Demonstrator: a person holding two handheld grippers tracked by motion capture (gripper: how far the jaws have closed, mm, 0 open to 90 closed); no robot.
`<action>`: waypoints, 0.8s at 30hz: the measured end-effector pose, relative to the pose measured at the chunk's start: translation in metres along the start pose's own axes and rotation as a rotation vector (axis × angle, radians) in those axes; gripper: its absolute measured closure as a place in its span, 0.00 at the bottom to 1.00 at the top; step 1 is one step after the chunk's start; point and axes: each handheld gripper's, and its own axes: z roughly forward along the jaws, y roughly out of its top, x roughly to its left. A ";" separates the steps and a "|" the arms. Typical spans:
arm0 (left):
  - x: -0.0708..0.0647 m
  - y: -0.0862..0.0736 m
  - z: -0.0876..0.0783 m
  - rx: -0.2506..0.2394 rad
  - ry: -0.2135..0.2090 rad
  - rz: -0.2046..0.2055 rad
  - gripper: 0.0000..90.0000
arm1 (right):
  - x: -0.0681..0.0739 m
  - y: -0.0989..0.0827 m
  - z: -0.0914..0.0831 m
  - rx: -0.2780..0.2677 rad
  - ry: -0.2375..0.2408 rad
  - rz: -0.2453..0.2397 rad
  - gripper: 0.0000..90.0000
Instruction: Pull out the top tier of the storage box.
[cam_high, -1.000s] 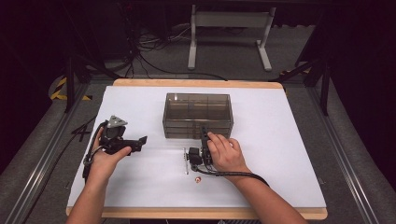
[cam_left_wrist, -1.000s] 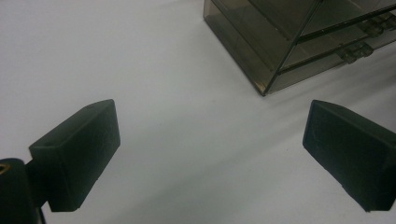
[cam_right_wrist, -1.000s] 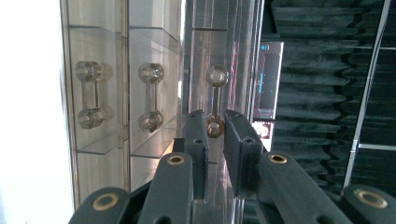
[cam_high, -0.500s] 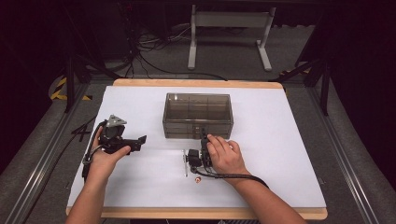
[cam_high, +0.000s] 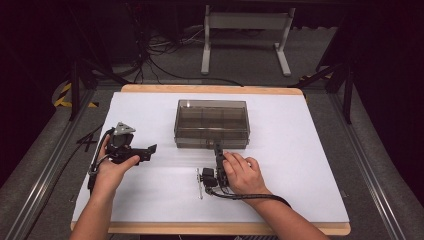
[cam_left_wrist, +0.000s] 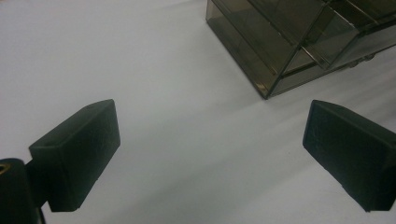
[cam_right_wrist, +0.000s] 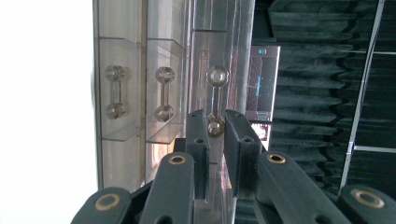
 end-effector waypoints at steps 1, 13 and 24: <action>0.000 0.000 0.000 0.002 0.000 0.001 0.05 | 0.000 0.000 -0.002 0.002 -0.001 -0.001 0.90; 0.000 0.000 0.002 0.010 -0.002 0.000 0.05 | 0.001 0.000 -0.005 -0.006 0.000 0.000 0.90; 0.000 0.000 0.002 0.014 -0.002 0.001 0.05 | 0.004 -0.002 -0.007 -0.035 -0.013 -0.014 0.82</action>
